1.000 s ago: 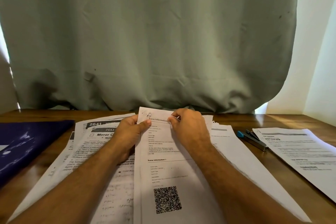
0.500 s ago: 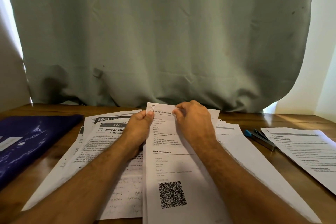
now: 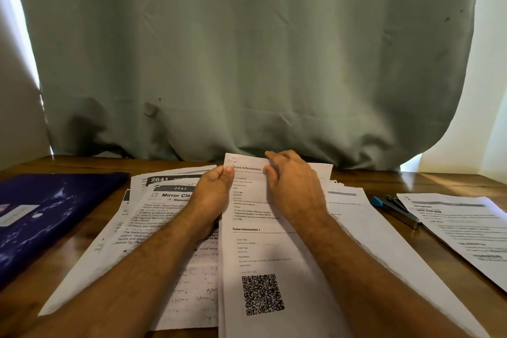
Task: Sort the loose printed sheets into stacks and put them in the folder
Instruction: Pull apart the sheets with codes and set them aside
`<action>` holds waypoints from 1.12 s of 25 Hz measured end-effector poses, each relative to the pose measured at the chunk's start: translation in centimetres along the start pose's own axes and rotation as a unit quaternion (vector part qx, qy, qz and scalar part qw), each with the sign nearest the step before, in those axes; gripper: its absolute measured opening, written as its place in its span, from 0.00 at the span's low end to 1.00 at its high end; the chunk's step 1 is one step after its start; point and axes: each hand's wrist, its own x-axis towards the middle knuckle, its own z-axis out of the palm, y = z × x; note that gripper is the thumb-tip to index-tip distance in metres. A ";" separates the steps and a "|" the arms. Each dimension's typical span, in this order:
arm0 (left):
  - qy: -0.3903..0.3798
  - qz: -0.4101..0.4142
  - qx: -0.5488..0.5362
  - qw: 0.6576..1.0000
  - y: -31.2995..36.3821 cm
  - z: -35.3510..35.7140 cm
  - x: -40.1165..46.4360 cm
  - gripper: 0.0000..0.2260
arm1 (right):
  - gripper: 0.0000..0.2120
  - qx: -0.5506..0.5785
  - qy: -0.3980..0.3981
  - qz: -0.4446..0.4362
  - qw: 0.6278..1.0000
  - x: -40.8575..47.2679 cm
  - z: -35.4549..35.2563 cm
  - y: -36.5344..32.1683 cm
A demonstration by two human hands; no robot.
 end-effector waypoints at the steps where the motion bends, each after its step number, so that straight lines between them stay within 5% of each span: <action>1: 0.001 0.003 0.001 1.000 0.0 0.0 0.0 0.13 | 0.21 0.000 -0.006 0.001 1.000 0.0 -0.1 0.0; 12: -0.026 0.016 0.023 0.999 0.3 -0.4 -0.9 0.11 | 0.16 0.049 0.013 -0.033 0.998 -0.9 -0.7 -0.7; 18: -0.098 0.011 0.055 0.994 1.3 -2.5 -0.4 0.11 | 0.07 0.038 -0.095 0.015 0.995 -1.2 -1.1 -1.2; 21: -0.053 0.012 0.055 0.997 2.9 -5.9 0.9 0.16 | 0.06 0.064 -0.167 0.072 0.981 -1.5 -0.7 -1.7; 24: 0.000 0.024 0.190 0.981 3.5 -8.4 2.2 0.15 | 0.08 0.081 -0.187 0.096 0.974 -1.3 -0.2 -2.4; 28: 0.000 0.014 0.456 0.890 1.9 -9.3 3.2 0.28 | 0.06 0.105 -0.172 0.086 0.976 -1.5 0.2 -3.1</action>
